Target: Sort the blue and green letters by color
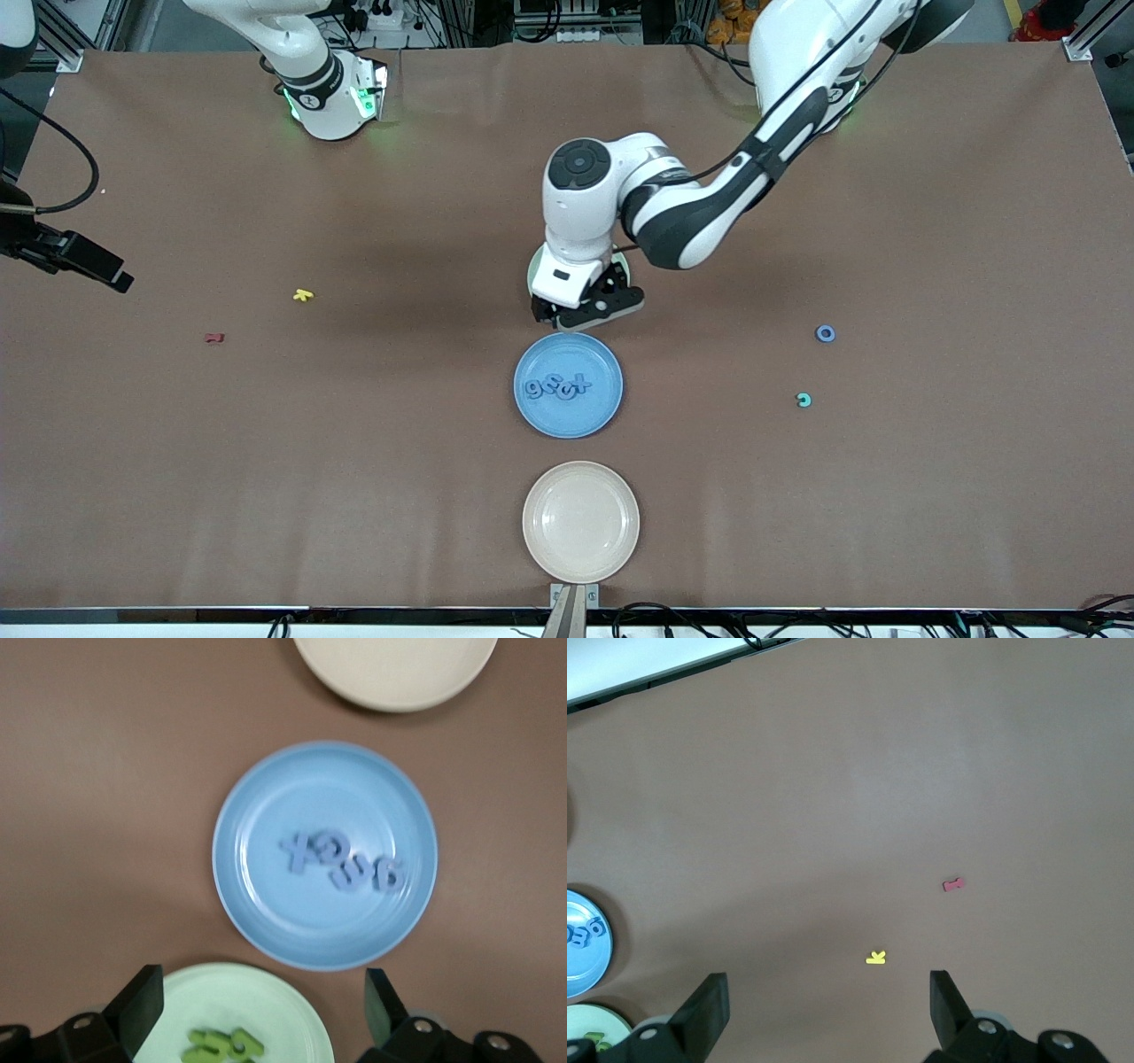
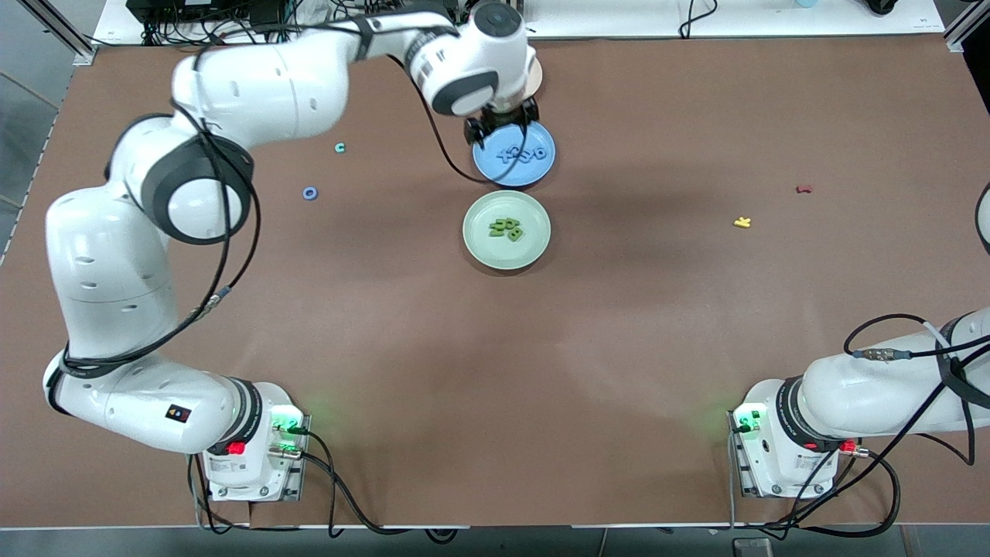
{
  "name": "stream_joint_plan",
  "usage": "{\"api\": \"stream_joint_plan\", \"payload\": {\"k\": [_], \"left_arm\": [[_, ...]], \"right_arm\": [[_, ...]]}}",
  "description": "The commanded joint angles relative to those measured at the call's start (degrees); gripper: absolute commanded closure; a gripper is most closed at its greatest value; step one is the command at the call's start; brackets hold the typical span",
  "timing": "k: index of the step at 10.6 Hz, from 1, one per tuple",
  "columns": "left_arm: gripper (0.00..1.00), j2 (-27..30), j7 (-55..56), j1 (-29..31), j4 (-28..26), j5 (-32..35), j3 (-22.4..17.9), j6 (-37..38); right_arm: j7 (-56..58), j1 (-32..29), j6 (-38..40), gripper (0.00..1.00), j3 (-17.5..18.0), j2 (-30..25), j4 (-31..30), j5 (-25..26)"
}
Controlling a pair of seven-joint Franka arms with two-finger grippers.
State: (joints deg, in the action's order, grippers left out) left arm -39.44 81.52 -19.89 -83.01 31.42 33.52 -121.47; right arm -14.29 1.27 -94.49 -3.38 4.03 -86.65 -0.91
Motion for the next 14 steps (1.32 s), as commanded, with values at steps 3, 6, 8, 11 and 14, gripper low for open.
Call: {"api": "stream_joint_plan", "payload": {"k": [3,6,8,11,14], "left_arm": [[0.00,8.5,-11.7,7.6,-1.1,0.6,0.3,0.3],[0.00,12.3,-21.4,12.6,-1.4,-3.4,1.9,0.4],[0.00,16.2,-32.6,16.7,-1.6,-12.6,1.5,1.7],[0.00,21.1,-47.4,18.8,-1.6,-21.7,-4.4,6.2],[0.00,25.2,-62.0,18.5,-1.4,-26.2,-11.9,13.9]], "right_arm": [[-0.7,-0.2,-0.3,0.00,0.3,1.1,0.6,-0.9],[0.0,-0.5,-0.3,0.00,0.2,1.1,0.6,-0.8],[0.0,-0.5,-0.3,0.00,0.2,1.1,0.6,-0.8],[0.2,-0.4,0.3,0.00,0.2,1.1,0.6,-0.5],[6.5,-0.5,0.5,0.00,0.2,1.1,0.5,-0.4]]}}
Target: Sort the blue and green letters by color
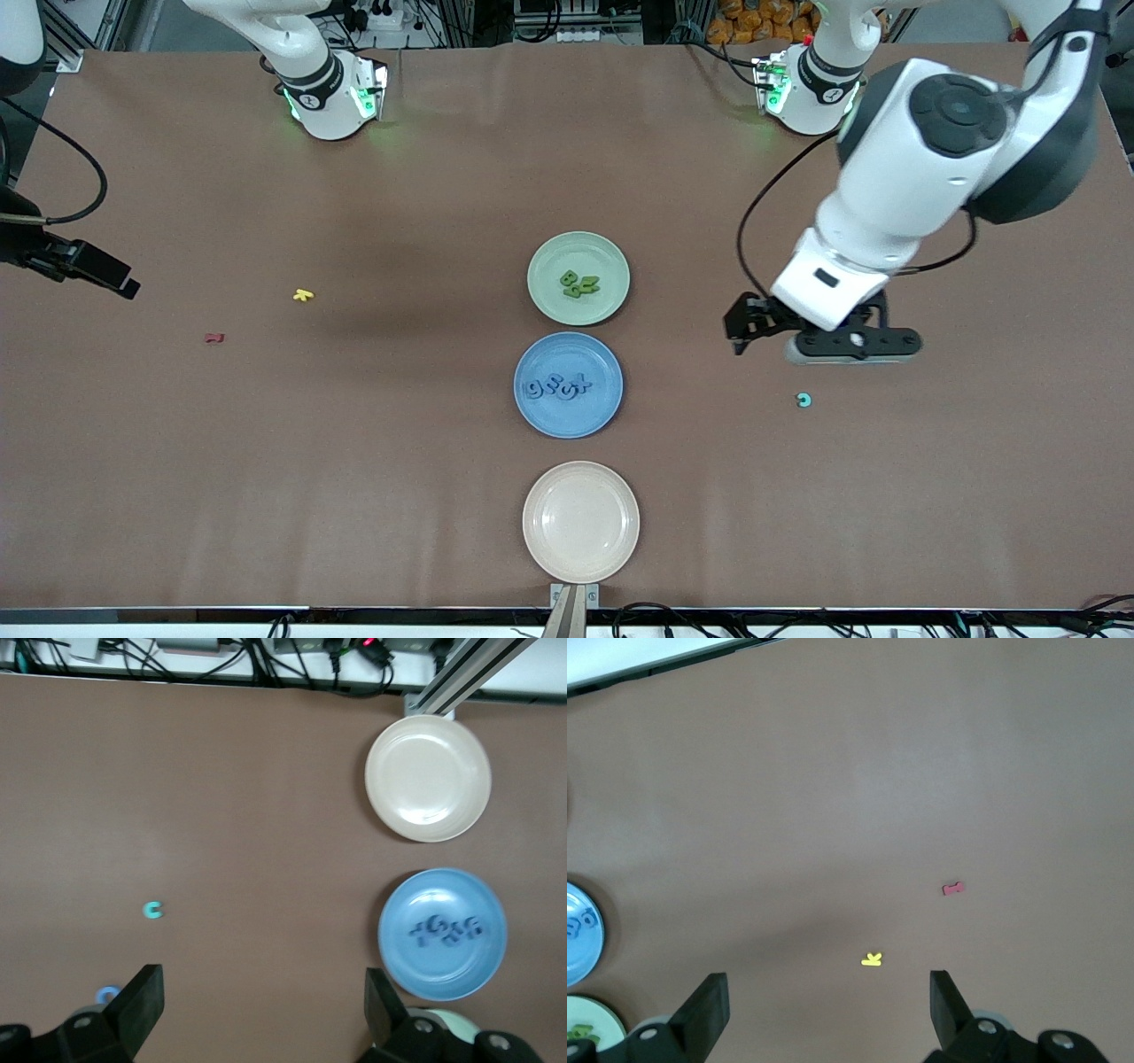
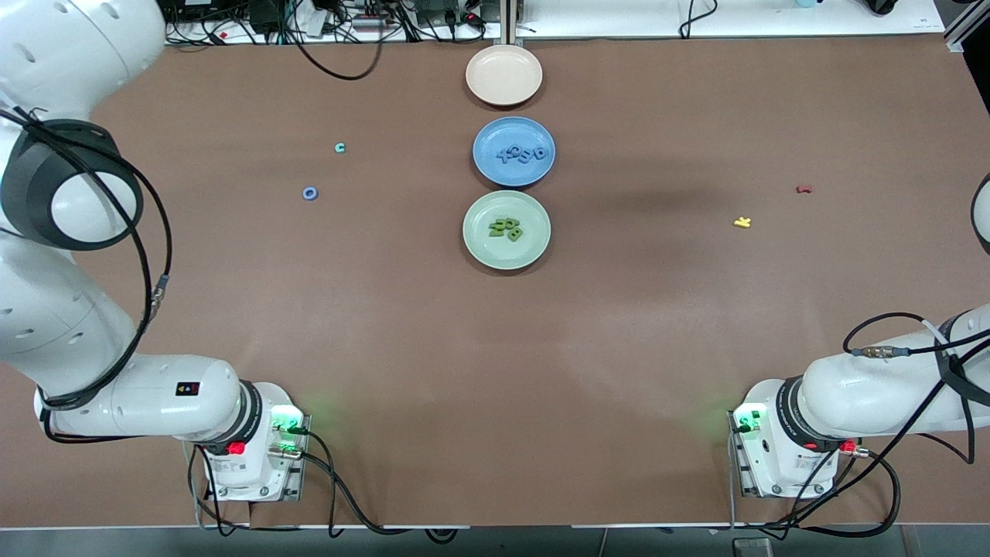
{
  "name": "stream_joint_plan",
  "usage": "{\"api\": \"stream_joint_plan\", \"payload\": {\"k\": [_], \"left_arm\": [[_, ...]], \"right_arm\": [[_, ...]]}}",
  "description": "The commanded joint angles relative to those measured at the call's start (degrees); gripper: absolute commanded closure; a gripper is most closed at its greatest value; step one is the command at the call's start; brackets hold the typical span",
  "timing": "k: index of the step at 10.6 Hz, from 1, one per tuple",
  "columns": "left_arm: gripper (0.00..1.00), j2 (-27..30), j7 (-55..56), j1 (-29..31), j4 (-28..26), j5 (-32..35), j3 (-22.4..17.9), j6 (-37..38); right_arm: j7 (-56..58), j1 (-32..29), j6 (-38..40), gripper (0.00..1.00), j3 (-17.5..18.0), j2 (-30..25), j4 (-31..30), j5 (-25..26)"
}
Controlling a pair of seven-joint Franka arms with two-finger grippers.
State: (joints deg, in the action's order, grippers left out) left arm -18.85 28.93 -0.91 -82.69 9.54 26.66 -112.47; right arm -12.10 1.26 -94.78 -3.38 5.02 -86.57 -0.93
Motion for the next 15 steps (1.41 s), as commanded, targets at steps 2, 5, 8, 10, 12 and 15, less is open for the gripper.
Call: {"api": "stream_joint_plan", "payload": {"k": [2,5,8,10,12,15], "left_arm": [[0.00,8.3,-18.4,-0.8,-1.7,-10.1,-11.2,10.3],[0.00,11.4,-20.3,-1.1,-1.6,-9.7,-14.2,15.1],[0.00,13.6,-20.5,-0.5,-1.4,-10.2,-16.2,19.1],[0.00,14.3,-20.8,-0.1,-1.5,-10.3,-16.3,19.3],[0.00,14.7,-20.8,-0.4,-1.6,-9.8,-16.2,19.6],[0.00,16.6,-20.8,0.1,-1.7,-9.5,-17.0,21.5]], "right_arm": [[4.5,-0.4,0.8,0.00,0.2,0.1,0.4,-0.4],[4.8,-0.3,0.8,0.00,0.2,0.1,0.5,-0.4],[4.6,-0.4,2.1,0.00,0.2,0.1,0.4,-0.4],[4.7,-0.4,2.1,0.00,0.2,0.1,0.5,-0.4],[4.7,-0.3,2.2,0.00,0.2,0.1,0.5,-0.4],[4.7,-0.4,2.2,0.00,0.2,0.1,0.5,-0.4]]}}
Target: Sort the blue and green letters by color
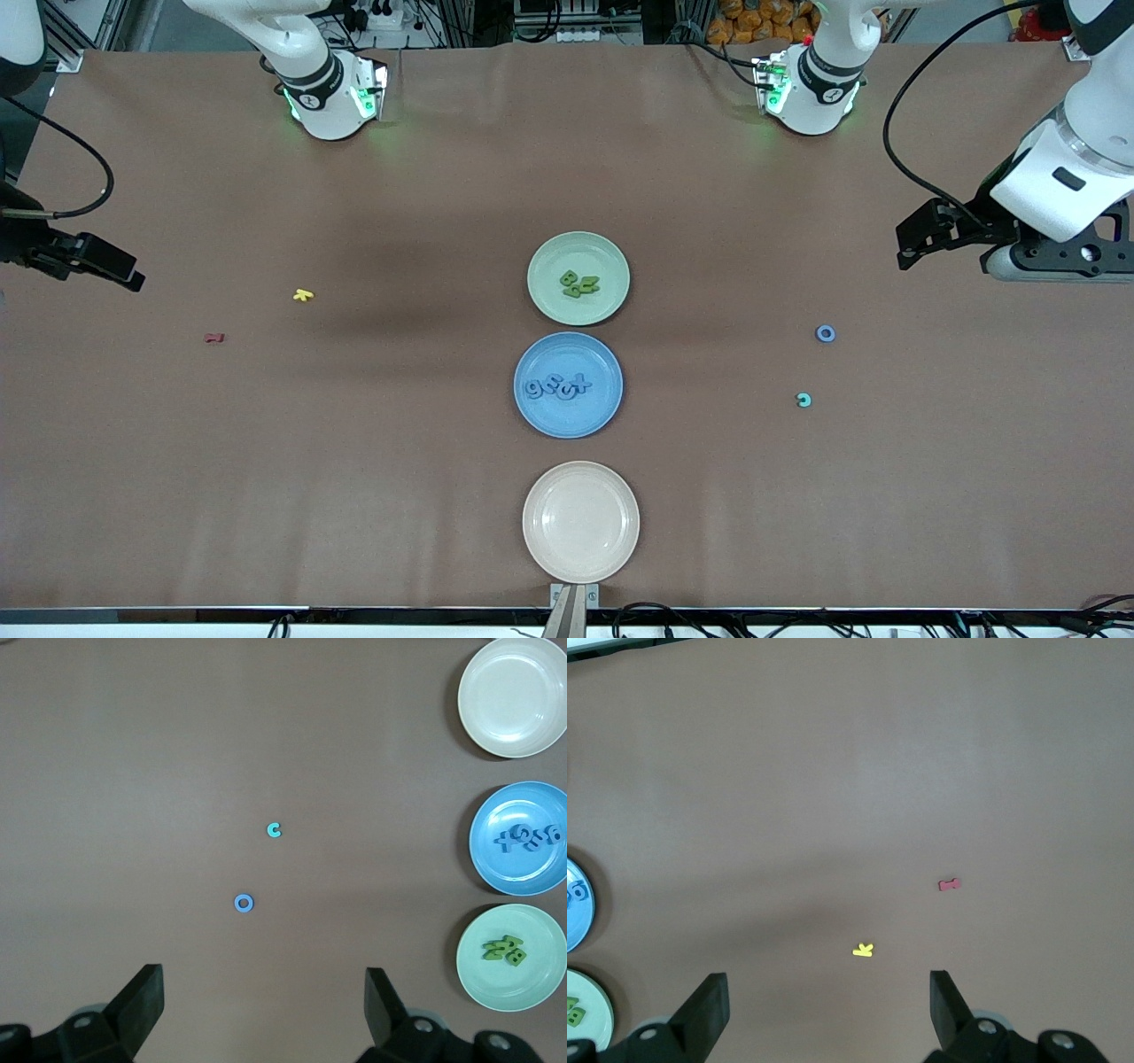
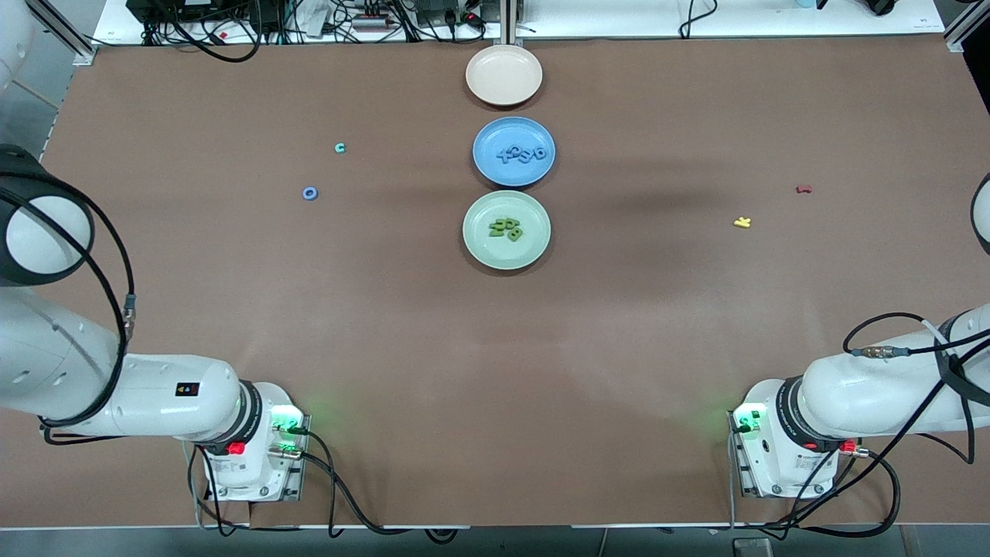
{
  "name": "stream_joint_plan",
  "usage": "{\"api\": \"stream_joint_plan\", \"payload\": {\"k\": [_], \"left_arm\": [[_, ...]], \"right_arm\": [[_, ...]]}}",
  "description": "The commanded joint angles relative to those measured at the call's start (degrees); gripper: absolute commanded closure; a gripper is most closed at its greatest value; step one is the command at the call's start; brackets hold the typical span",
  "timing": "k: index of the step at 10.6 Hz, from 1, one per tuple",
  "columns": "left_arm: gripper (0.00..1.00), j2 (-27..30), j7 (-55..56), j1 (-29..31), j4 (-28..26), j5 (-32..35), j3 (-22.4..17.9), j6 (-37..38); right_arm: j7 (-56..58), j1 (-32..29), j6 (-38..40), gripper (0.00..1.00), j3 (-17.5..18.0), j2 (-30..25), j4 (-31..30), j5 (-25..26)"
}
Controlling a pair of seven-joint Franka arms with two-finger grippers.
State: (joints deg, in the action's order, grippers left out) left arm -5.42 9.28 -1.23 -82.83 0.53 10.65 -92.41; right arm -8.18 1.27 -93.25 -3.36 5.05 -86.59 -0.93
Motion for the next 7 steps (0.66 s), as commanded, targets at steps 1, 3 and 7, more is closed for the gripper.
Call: {"api": "stream_joint_plan", "payload": {"k": [1,3,7], "left_arm": [[0.00,3.0,-1.3,2.0,-1.4,-0.5,-1.0,3.3],[0.00,3.9,-1.4,2.4,-1.5,-0.5,-1.2,4.2],[0.00,4.6,-1.4,2.4,-1.7,-0.5,-1.2,5.2]], "right_arm": [[0.8,-0.4,0.7,0.00,0.2,0.0,0.5,-0.4],[0.8,-0.3,0.7,0.00,0.2,0.0,0.6,-0.4],[0.8,-0.3,0.7,0.00,0.2,0.0,0.6,-0.4]]}}
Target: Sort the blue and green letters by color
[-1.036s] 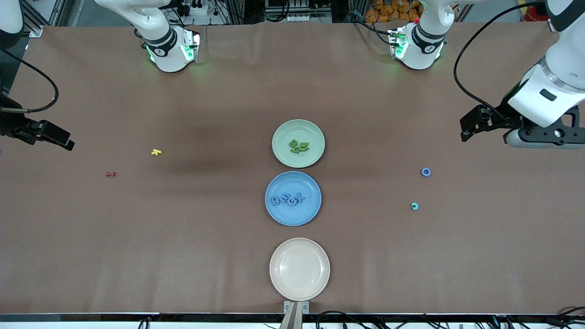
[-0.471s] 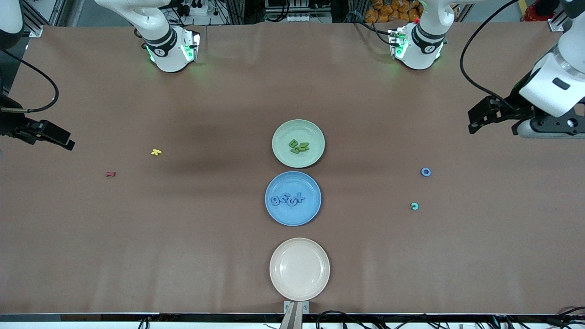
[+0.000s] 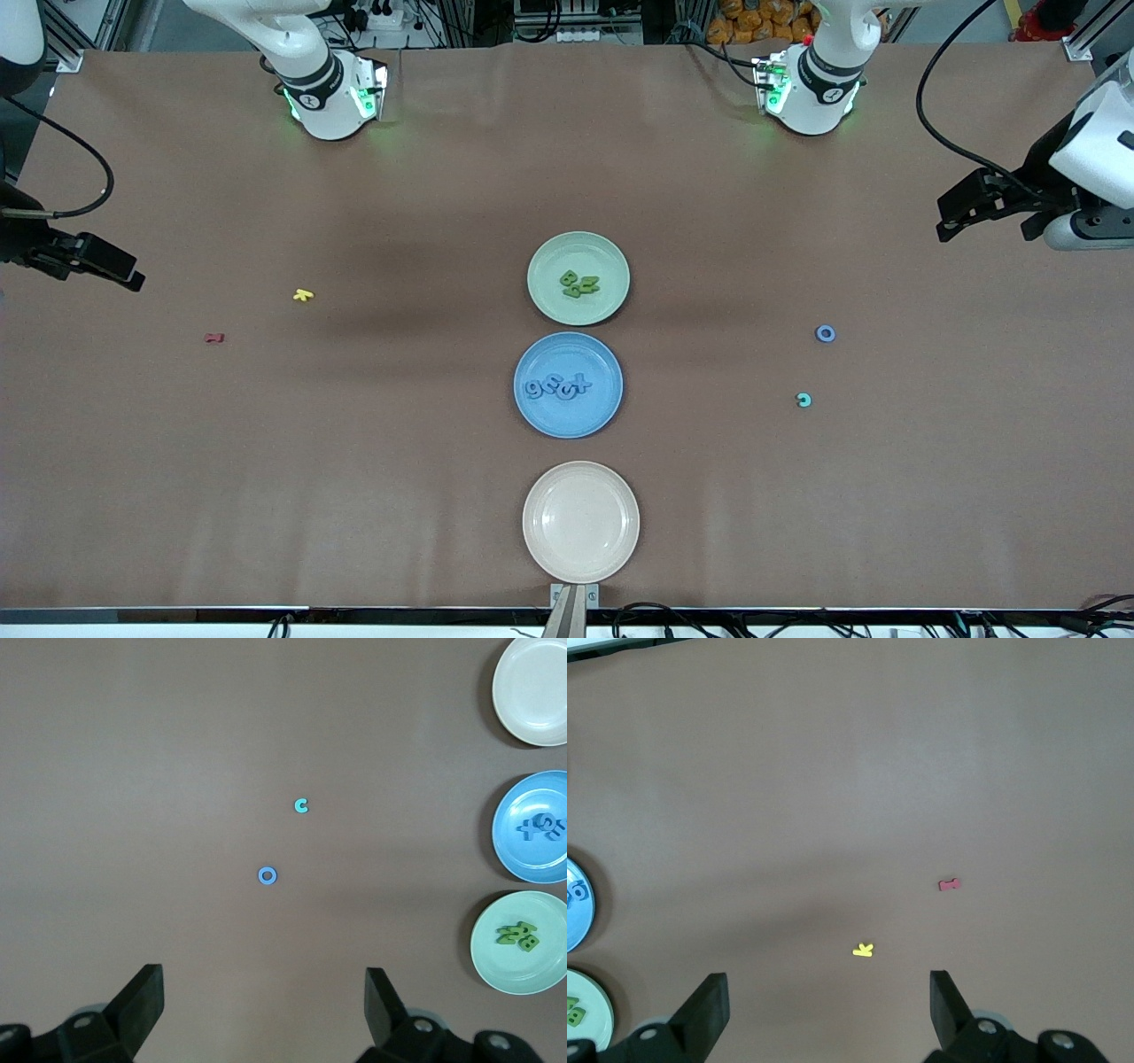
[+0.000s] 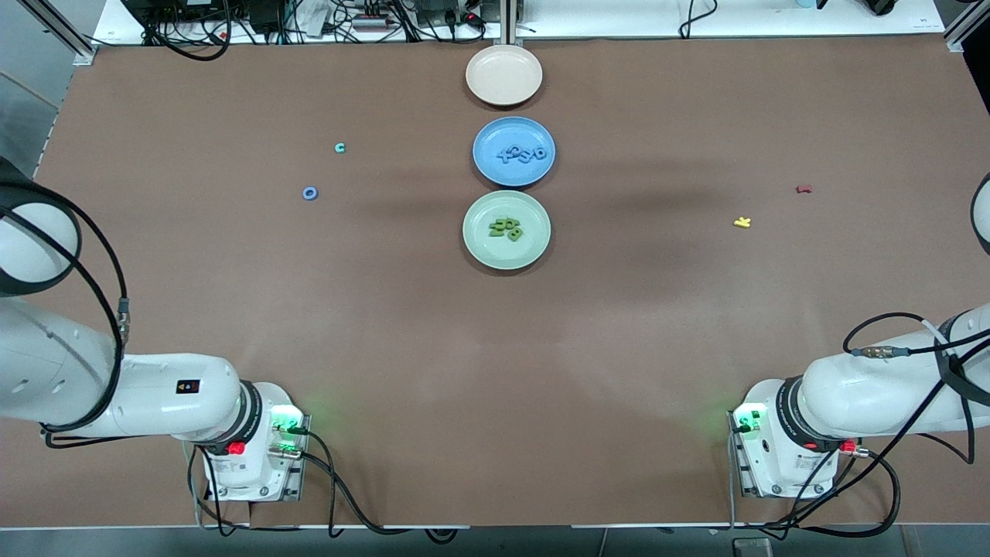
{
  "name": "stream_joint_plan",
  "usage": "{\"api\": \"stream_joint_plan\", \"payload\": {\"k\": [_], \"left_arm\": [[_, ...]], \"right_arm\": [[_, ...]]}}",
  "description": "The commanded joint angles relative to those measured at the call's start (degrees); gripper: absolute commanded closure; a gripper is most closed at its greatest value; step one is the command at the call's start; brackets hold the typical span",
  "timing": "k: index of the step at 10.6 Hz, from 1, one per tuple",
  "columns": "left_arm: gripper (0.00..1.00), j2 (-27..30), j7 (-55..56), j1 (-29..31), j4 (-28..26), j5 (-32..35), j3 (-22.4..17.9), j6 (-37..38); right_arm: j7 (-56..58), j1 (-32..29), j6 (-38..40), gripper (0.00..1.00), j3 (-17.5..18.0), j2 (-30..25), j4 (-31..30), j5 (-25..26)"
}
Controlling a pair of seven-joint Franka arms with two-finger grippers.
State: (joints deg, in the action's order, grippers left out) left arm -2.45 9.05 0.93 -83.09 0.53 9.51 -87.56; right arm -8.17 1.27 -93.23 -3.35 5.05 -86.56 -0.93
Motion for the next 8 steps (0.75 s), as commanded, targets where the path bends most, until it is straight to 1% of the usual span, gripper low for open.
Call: {"api": "stream_joint_plan", "payload": {"k": [1,4,5,8], "left_arm": [[0.00,1.5,-1.1,0.1,-1.5,-0.4,-0.1,0.4],[0.00,1.2,-1.1,0.2,-1.9,-0.4,-0.1,0.4],[0.00,1.0,-1.2,0.0,-2.1,-0.4,-1.3,0.4],[0.00,0.3,-1.4,-0.8,-2.3,0.1,-2.6,0.4]], "right_arm": [[0.8,-0.3,0.7,0.00,0.2,0.0,0.6,-0.4],[0.8,-0.3,0.7,0.00,0.2,0.0,0.6,-0.4],[0.8,-0.3,0.7,0.00,0.2,0.0,0.6,-0.4],[0.6,-0.2,0.7,0.00,0.2,0.0,0.5,-0.4]]}}
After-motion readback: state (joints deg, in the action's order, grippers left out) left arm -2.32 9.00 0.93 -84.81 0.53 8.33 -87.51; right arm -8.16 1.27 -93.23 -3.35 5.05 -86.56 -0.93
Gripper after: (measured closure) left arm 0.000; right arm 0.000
